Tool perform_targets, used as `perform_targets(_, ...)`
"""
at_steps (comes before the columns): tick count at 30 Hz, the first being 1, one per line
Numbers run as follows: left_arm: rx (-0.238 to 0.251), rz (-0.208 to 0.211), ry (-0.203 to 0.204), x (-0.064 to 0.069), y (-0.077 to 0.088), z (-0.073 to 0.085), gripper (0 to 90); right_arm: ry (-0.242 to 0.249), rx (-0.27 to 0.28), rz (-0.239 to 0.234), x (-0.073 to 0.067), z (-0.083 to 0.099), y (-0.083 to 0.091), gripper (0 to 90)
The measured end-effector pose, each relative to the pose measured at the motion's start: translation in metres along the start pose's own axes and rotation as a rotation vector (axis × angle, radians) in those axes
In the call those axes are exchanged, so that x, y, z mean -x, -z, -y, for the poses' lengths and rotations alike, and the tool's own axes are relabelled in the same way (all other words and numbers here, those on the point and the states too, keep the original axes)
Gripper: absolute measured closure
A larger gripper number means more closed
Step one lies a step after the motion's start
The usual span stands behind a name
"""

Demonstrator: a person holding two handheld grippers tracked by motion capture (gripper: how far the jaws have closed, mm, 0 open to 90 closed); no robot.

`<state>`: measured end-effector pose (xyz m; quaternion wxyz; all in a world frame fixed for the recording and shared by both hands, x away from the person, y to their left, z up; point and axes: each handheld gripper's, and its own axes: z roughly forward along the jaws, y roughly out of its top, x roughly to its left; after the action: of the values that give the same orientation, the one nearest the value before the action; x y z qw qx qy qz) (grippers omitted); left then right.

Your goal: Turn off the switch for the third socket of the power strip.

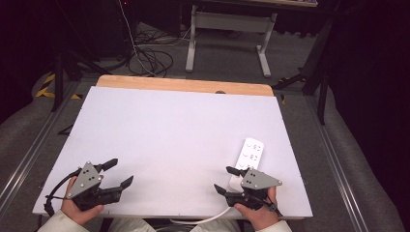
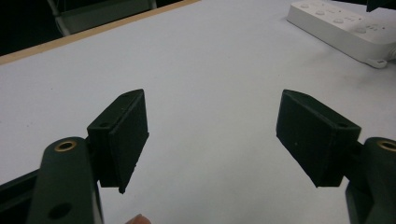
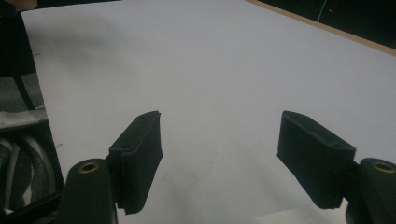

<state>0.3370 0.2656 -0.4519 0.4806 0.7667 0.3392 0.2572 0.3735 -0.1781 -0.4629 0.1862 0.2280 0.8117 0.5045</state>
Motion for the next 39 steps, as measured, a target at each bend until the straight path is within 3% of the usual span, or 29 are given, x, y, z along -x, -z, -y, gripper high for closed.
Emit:
perform_targets(3,0.001,-0.009,-0.003,0.0,0.0,0.0,24.6,0.001,0.0,-0.001,0.0,0.0,0.0,31.1)
perform_targets(11,0.001,-0.03,-0.058,0.003,0.0,0.0,23.1,0.01,-0.008,-0.003,-0.001,-0.001,0.0,31.1)
perform_targets(16,0.003,-0.027,-0.047,0.002,0.001,0.0,23.1,0.013,-0.005,-0.003,-0.002,-0.002,0.0,31.6)
perform_targets(23,0.002,-0.021,-0.014,0.001,0.002,-0.001,23.1,0.011,-0.007,-0.048,-0.001,-0.003,0.001,37.1)
perform_targets(31,-0.001,-0.024,-0.04,0.003,0.002,-0.002,22.1,0.021,-0.02,-0.032,-0.002,-0.006,0.001,37.9)
perform_targets(32,-0.005,-0.035,-0.056,0.004,0.003,-0.002,21.9,0.045,-0.037,-0.015,-0.002,-0.008,0.002,39.8)
perform_targets(39,-0.021,-0.021,-0.026,0.004,0.003,-0.003,21.9,0.052,-0.061,-0.02,0.001,-0.02,0.006,43.7)
